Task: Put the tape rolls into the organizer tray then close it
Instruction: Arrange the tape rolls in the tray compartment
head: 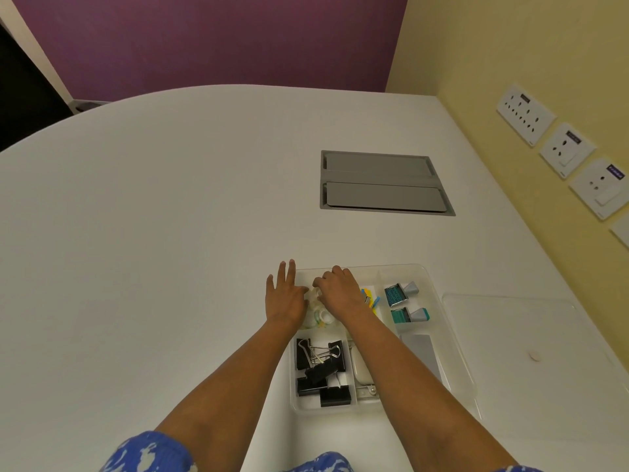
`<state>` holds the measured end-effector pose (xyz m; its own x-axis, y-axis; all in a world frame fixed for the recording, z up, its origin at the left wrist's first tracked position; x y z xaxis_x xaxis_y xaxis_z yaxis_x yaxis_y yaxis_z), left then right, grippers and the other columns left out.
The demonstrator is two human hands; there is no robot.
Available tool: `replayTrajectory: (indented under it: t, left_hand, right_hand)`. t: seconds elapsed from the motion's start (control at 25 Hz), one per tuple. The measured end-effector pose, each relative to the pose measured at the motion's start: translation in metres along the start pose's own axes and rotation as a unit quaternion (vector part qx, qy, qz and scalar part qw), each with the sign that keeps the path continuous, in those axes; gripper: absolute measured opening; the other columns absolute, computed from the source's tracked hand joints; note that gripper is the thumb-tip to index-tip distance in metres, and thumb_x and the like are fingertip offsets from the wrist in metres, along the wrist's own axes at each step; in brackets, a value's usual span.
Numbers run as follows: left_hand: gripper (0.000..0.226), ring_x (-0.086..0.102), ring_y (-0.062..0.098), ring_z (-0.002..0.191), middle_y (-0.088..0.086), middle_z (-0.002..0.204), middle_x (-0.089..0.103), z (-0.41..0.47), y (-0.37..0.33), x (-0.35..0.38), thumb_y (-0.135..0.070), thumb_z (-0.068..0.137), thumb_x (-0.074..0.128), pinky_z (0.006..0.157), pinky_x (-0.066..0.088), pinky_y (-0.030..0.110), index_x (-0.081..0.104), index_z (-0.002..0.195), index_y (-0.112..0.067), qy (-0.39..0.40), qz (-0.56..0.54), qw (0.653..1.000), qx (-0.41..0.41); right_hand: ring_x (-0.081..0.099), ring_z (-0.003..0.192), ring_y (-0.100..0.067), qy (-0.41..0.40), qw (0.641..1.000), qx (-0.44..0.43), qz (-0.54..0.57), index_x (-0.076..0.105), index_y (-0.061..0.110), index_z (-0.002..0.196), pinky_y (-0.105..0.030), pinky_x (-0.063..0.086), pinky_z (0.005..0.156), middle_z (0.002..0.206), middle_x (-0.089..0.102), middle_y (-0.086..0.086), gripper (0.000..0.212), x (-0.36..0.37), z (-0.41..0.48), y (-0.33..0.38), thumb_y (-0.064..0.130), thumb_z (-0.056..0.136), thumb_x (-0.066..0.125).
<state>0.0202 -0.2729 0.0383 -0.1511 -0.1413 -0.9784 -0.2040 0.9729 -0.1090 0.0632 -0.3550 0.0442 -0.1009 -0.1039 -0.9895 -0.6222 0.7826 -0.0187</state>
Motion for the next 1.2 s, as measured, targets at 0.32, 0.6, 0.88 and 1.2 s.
replayTrajectory:
  t: [0.32, 0.6, 0.88, 1.2]
  left_hand:
    - [0.03, -0.007, 0.027, 0.147, 0.008, 0.16, -0.004, -0.001, -0.001, 0.0, -0.033, 0.098, 0.041, 0.118, 0.005, 0.045, 0.06, 0.122, -0.03, -0.007, 0.011, 1.0, -0.003]
    - [0.035, -0.004, 0.026, 0.147, 0.009, 0.16, -0.003, -0.001, -0.001, -0.003, -0.03, 0.099, 0.04, 0.119, 0.005, 0.043, 0.05, 0.131, -0.026, -0.02, -0.013, 1.0, 0.011]
    - [0.037, 0.012, 0.024, 0.146, 0.009, 0.158, 0.015, -0.012, 0.001, -0.017, -0.029, 0.101, 0.032, 0.118, 0.01, 0.039, 0.047, 0.134, -0.019, -0.068, -0.074, 0.995, 0.029]
    - [0.039, 0.029, 0.019, 0.14, 0.006, 0.149, 0.038, -0.019, -0.015, -0.042, -0.028, 0.102, 0.027, 0.116, 0.015, 0.037, 0.052, 0.13, -0.017, -0.121, -0.119, 0.985, 0.039]
  right_hand:
    - [0.044, 0.123, -0.031, 0.006, 1.0, 0.006, 0.008, 0.05, 0.01, 0.128, -0.037, 0.034, 0.101, 0.126, 0.06, -0.014, 0.038, 0.001, -0.002, 0.001, 0.023, 0.092, 0.056]
    - [0.046, 0.122, -0.03, -0.013, 1.0, 0.011, 0.022, 0.048, 0.011, 0.13, -0.037, 0.034, 0.101, 0.126, 0.06, -0.013, 0.037, -0.008, -0.005, 0.002, 0.011, 0.094, 0.049]
    - [0.049, 0.12, -0.029, -0.094, 0.99, 0.052, 0.092, 0.048, 0.01, 0.132, -0.037, 0.038, 0.098, 0.13, 0.058, -0.012, 0.035, -0.035, -0.018, -0.006, 0.017, 0.098, 0.044]
    - [0.053, 0.118, -0.031, -0.121, 0.982, 0.099, 0.101, 0.053, 0.008, 0.129, -0.039, 0.042, 0.097, 0.128, 0.06, -0.014, 0.036, -0.043, -0.046, -0.033, 0.02, 0.095, 0.051]
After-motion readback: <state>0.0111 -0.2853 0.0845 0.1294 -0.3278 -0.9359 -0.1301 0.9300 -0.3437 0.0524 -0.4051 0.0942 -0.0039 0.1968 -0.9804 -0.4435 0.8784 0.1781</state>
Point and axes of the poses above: each hand's wrist, its own z-axis towards the middle knuckle, its own x-axis out of the palm, y = z × x, the point moved 7 cm from there along z, towards the middle knuckle
